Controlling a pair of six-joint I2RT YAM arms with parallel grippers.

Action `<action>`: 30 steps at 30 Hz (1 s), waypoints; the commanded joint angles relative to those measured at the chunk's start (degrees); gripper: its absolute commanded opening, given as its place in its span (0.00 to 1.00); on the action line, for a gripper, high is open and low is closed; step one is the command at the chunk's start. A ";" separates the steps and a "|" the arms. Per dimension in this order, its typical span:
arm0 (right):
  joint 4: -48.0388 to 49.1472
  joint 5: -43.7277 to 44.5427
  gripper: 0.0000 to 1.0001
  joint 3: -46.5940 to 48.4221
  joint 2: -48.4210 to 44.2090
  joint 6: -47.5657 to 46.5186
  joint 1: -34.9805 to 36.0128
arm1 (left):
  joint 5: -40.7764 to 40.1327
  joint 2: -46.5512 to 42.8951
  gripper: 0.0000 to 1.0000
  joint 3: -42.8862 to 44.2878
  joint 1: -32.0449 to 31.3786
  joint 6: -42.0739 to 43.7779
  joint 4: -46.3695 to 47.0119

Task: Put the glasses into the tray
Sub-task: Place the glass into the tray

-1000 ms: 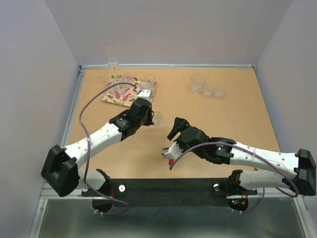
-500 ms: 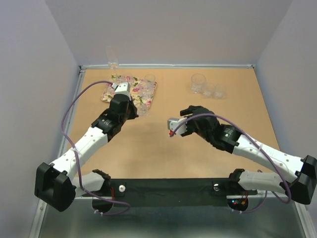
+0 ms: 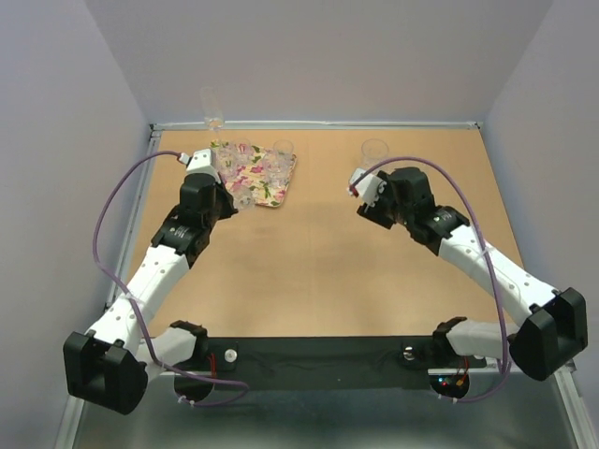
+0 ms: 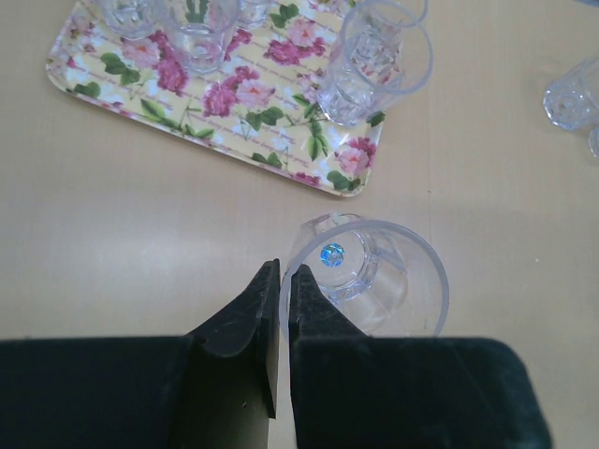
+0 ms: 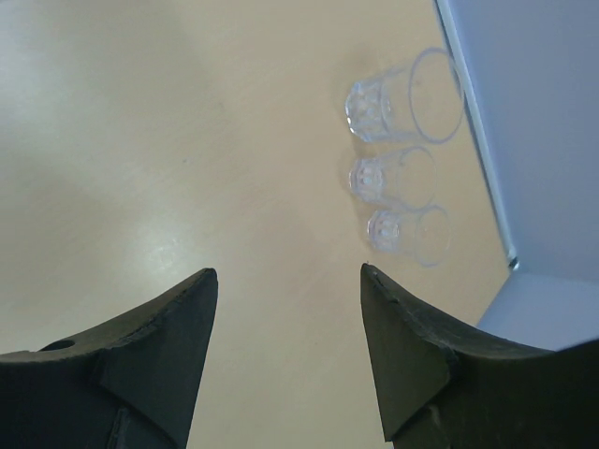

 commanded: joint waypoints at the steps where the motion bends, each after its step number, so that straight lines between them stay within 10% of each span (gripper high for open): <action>1: 1.46 -8.39 0.68 6.03 2.03 10.68 -7.80 | 0.84 -2.92 0.00 -0.17 2.58 1.95 0.71; 13: 7.17 -39.41 0.74 1.13 3.80 27.47 -23.28 | 3.12 -0.73 0.00 2.20 14.71 0.10 4.84; 17: 7.26 -41.27 0.90 -1.34 1.52 26.25 -24.33 | 5.85 4.28 0.00 4.39 18.14 -1.47 6.68; 30: 7.35 -45.49 0.92 -3.63 -2.79 26.25 -27.06 | 6.82 24.05 0.00 14.59 23.85 -4.90 12.58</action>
